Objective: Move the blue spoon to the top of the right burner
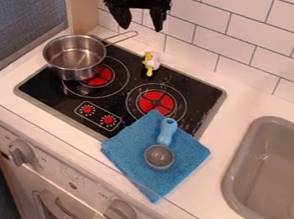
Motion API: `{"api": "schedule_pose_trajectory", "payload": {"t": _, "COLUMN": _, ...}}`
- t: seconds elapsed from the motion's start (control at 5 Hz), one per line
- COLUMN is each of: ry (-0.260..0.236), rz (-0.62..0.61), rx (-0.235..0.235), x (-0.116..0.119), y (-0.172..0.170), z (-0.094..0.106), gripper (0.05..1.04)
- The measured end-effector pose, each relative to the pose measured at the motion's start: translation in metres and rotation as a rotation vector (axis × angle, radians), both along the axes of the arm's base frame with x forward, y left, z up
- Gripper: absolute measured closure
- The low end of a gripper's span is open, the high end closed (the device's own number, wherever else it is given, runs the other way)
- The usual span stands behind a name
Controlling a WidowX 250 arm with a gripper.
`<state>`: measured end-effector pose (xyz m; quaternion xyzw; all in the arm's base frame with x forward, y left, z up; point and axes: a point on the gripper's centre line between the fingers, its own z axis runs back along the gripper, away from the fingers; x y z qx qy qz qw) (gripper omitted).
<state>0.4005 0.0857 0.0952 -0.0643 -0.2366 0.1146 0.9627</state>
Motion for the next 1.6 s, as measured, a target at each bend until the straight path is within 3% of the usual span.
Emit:
{"api": "schedule_pose_trajectory", "payload": {"t": 0.2, "ry": 0.028, "rz": 0.005, "rx": -0.015, "x": -0.002, "y": -0.002, "z": -0.013, "gripper": 0.083}}
{"api": "schedule_pose_trajectory", "payload": {"t": 0.4, "ry": 0.041, "rz": -0.014, "rx": -0.046, "x": -0.011, "y": -0.033, "z": -0.029, "gripper": 0.083}}
{"api": "schedule_pose_trajectory", "payload": {"t": 0.6, "ry": 0.018, "rz": -0.036, "rx": -0.012, "x": -0.015, "y": -0.057, "z": -0.016, "gripper": 0.083}}
{"api": "schedule_pose_trajectory", "payload": {"t": 0.8, "ry": 0.026, "rz": -0.047, "rx": -0.009, "x": -0.026, "y": -0.081, "z": -0.017, "gripper": 0.083}}
{"api": "schedule_pose_trajectory", "payload": {"t": 1.0, "ry": 0.068, "rz": -0.060, "rx": 0.009, "x": -0.040, "y": -0.107, "z": -0.030, "gripper": 0.083}}
{"api": "schedule_pose_trajectory", "payload": {"t": 1.2, "ry": 0.027, "rz": -0.082, "rx": -0.026, "x": -0.060, "y": -0.138, "z": -0.041, "gripper": 0.083}}
{"api": "schedule_pose_trajectory", "payload": {"t": 1.6, "ry": 0.065, "rz": -0.106, "rx": 0.017, "x": -0.087, "y": -0.156, "z": -0.051, "gripper": 0.083}}
